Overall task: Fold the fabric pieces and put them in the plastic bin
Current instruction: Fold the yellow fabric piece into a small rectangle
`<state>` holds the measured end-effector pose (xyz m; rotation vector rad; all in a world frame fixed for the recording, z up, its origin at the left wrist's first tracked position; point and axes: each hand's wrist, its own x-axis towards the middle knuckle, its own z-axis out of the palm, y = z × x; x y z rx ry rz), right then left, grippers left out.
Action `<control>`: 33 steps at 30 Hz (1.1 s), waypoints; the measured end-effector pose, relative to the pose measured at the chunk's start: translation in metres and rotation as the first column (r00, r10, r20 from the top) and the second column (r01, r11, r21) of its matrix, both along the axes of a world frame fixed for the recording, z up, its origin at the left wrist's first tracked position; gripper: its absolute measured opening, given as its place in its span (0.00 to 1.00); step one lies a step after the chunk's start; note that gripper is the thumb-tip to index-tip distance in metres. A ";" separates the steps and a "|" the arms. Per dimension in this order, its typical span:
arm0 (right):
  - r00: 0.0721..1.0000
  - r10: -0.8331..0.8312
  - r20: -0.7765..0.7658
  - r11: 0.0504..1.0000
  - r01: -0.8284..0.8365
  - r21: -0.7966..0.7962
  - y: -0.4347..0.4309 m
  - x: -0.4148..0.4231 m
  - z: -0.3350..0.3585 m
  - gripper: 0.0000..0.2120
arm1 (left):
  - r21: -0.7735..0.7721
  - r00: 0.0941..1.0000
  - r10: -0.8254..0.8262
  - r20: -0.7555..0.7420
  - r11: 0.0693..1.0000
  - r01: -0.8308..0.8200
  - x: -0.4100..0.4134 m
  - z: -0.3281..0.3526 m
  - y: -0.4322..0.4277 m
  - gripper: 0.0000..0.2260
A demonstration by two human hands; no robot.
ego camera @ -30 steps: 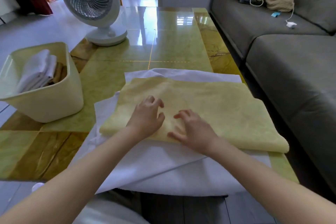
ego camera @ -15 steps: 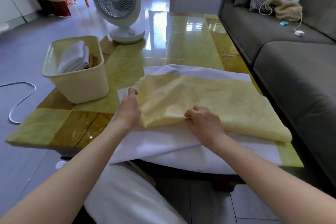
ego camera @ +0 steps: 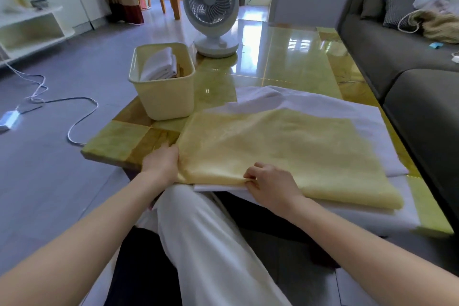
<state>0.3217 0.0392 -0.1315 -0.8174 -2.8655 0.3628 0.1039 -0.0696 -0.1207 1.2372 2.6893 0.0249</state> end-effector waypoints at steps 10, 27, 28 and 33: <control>0.977 -0.188 -0.104 0.982 0.188 -0.013 0.076 0.026 0.011 0.13 | 0.192 0.981 -0.164 -0.104 0.964 0.182 0.015 0.018 0.064 0.12; 0.871 -0.434 0.228 0.896 0.444 0.010 0.202 0.050 0.007 0.19 | 0.174 0.934 -0.315 0.167 0.942 0.287 0.030 -0.005 0.186 0.18; 0.869 -0.444 0.220 0.892 0.453 0.010 0.204 0.052 0.005 0.18 | 0.177 0.937 -0.310 0.161 0.943 0.281 0.029 -0.006 0.190 0.18; 0.854 -0.459 0.244 0.885 0.464 0.038 0.210 0.051 0.006 0.15 | 0.193 0.970 -0.233 0.075 0.957 0.215 0.027 -0.008 0.205 0.12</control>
